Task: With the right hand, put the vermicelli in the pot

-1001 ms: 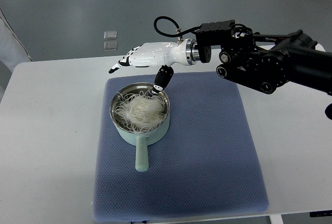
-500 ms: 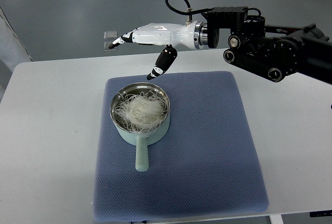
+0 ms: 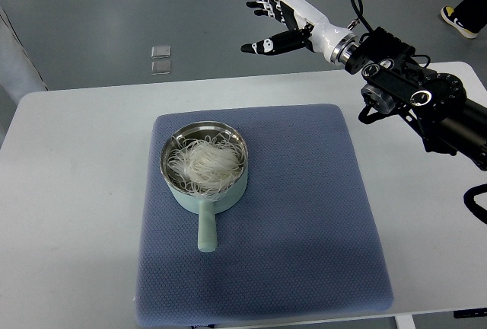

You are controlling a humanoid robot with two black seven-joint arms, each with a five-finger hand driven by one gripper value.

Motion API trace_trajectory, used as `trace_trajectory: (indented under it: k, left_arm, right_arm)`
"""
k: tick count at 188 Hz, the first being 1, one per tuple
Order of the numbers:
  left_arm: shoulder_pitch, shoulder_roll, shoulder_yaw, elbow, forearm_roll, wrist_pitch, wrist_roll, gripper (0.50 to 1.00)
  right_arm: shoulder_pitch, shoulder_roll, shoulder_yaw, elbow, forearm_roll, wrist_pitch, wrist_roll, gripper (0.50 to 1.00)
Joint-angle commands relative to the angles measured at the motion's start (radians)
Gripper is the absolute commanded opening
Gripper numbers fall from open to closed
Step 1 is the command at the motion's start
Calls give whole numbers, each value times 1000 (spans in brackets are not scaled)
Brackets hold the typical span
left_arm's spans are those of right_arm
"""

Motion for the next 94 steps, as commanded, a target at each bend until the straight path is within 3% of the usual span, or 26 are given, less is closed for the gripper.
trace_trajectory:
  k: [1, 38, 94]
  left_arm:
    - [0, 0, 0, 0, 0, 0, 0, 1000]
    - [0, 0, 0, 0, 0, 0, 0, 1000]
    - [0, 0, 0, 0, 0, 0, 0, 1000]
  right_arm:
    - [-36, 10, 81, -42, 154, -40, 0, 926]
    - [-122, 27, 151, -136, 372, -121, 0, 926]
    - [-205, 28, 185, -148, 576, -132, -20, 926]
